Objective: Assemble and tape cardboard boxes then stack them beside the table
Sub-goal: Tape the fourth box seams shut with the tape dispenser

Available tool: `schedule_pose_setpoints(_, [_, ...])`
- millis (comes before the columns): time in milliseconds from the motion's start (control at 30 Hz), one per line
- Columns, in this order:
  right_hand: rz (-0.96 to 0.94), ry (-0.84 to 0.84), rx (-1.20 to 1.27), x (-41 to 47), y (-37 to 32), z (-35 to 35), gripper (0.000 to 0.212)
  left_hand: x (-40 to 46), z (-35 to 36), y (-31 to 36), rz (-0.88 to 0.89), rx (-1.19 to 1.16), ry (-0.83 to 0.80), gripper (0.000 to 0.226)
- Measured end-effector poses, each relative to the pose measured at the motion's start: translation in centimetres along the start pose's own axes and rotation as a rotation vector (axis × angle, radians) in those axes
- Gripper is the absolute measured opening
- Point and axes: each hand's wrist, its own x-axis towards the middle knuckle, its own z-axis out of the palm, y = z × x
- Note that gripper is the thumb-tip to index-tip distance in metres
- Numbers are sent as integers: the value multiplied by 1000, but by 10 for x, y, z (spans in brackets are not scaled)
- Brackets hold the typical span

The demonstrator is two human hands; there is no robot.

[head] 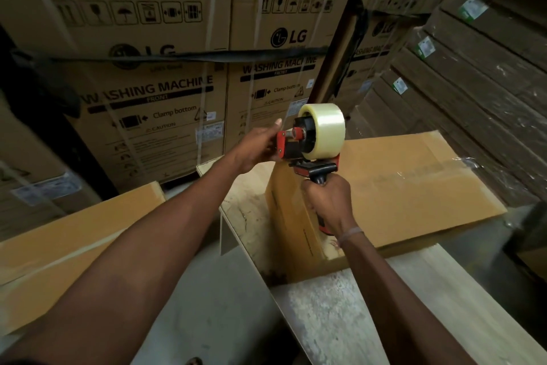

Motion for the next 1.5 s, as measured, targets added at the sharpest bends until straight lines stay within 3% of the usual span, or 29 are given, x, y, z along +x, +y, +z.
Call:
schedule_pose_setpoints(133, [16, 4, 14, 10, -5, 8, 11, -5, -4, 2, -101, -224, -14, 50])
schedule_pose_setpoints(333, [33, 12, 58, 14, -2, 11, 15, -6, 5, 12, -260, -357, 72, 7])
schedule_pose_setpoints(467, [22, 10, 59, 12, 2, 9, 18, 4, 11, 16, -288, -273, 150, 17])
schedule_pose_setpoints(600, [23, -2, 44, 5, 0, 9, 7, 20, 16, 10, -175, -87, 264, 18])
schedule_pose_setpoints(1000, [102, 7, -4, -36, 24, -11, 20, 34, 8, -19, 42, 153, 439, 21])
schedule_pose_setpoints(1500, [109, 43, -58, -33, 27, -4, 22, 56, 16, -23, -330, -96, 373, 10])
